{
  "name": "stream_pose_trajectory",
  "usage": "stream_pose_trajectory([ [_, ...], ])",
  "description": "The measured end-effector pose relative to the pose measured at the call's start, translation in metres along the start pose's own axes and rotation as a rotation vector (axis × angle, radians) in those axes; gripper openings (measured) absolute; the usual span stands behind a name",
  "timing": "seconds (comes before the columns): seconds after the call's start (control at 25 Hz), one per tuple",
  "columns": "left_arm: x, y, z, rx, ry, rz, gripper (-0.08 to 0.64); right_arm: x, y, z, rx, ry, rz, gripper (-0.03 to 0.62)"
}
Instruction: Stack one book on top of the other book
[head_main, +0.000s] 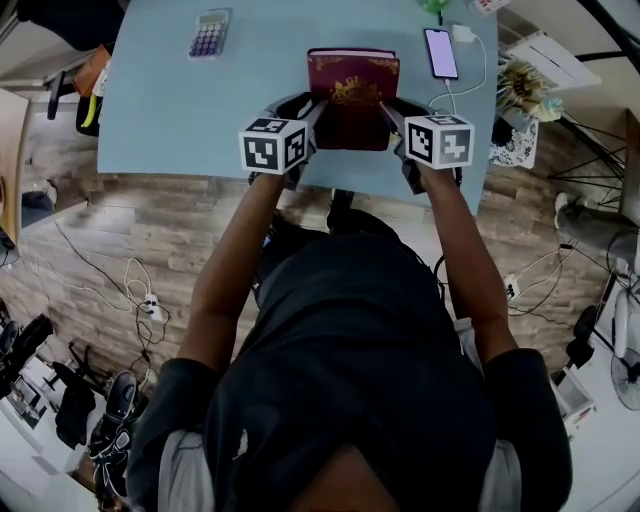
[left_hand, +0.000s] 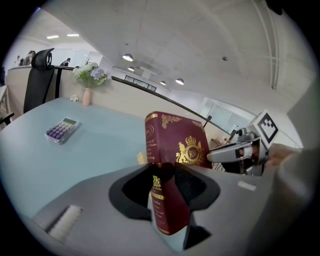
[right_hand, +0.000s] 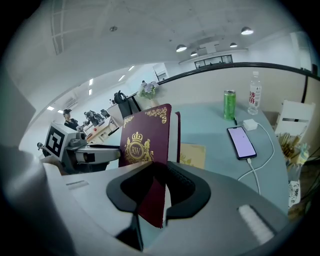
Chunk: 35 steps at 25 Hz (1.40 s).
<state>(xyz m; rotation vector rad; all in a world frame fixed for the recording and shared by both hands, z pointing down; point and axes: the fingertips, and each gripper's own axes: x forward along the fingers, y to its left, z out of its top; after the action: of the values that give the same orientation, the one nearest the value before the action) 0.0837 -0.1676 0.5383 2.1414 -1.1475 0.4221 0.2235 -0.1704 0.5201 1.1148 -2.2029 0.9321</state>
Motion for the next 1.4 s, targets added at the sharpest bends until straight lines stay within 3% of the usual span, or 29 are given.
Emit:
stream_pose_trajectory([
  [0.4, 0.030, -0.004, 0.003, 0.019, 0.043, 0.008, 0.187, 0.013, -0.030, -0.007, 0.075, 0.014, 0.028, 0.080],
  [0.68, 0.054, 0.008, -0.010, 0.005, 0.133, 0.028, 0.189, 0.038, -0.055, -0.014, 0.151, 0.048, 0.041, 0.080],
  [0.84, 0.065, 0.012, -0.017, -0.034, 0.169, 0.009, 0.189, 0.049, -0.065, -0.016, 0.191, 0.070, 0.052, 0.081],
  [1.04, 0.078, 0.014, -0.031, -0.024, 0.247, -0.036, 0.193, 0.059, -0.074, -0.020, 0.214, 0.095, 0.046, 0.080],
  [1.2, 0.072, 0.016, -0.018, -0.037, 0.213, -0.043, 0.193, 0.056, -0.078, -0.015, 0.157, 0.080, 0.020, 0.081],
  [1.32, 0.054, 0.009, 0.010, -0.003, 0.151, -0.057, 0.193, 0.040, -0.080, 0.001, 0.114, 0.023, -0.016, 0.081],
  [1.4, 0.034, 0.006, 0.033, 0.028, 0.094, -0.063, 0.193, 0.024, -0.070, 0.021, 0.087, -0.038, 0.016, 0.081],
])
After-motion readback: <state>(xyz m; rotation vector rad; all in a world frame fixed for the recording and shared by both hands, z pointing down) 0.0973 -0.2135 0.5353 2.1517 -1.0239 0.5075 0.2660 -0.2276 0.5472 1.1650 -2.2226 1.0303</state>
